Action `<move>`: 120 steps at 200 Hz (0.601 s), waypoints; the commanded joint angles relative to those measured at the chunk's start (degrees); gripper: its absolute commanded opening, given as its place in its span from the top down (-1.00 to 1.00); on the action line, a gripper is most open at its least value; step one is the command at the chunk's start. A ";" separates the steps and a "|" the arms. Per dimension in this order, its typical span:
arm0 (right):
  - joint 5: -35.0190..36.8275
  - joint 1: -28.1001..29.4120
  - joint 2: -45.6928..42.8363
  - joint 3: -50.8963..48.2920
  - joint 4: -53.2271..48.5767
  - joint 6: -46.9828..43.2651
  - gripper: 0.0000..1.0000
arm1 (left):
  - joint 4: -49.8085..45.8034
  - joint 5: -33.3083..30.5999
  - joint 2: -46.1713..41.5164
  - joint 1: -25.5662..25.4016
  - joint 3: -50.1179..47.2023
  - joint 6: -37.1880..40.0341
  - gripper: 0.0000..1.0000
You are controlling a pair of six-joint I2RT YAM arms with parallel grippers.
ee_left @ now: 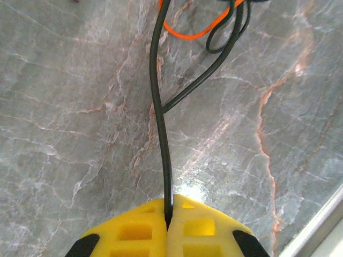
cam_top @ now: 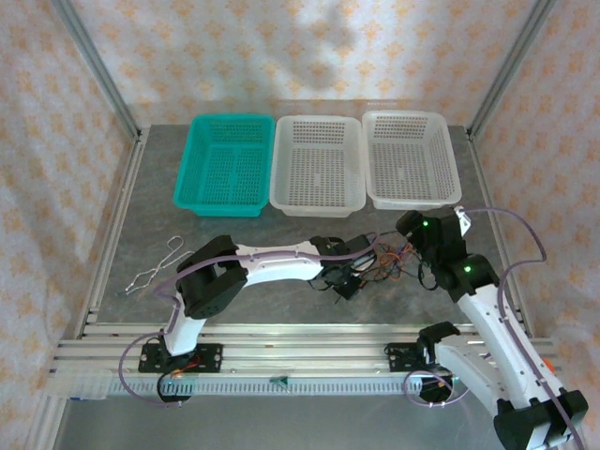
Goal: Untangle the cables
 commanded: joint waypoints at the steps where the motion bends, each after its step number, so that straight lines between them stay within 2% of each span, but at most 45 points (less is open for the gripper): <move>1: -2.39 -0.17 0.99 -1.25 0.24 2.49 -0.81 | 0.66 -1.19 -5.13 -0.36 0.68 0.76 1.00; 57: -13.13 -0.67 2.94 -5.53 2.23 10.22 -0.62 | 6.15 -0.95 -11.53 0.42 -3.39 1.53 1.00; 92: -22.97 -0.65 2.84 -11.08 7.85 15.64 -0.35 | 9.59 0.24 -12.94 0.86 -5.53 0.37 1.00; 120: -28.45 -0.69 5.76 -11.84 10.32 15.34 -0.17 | 10.76 0.55 -12.64 1.06 -5.81 0.19 1.00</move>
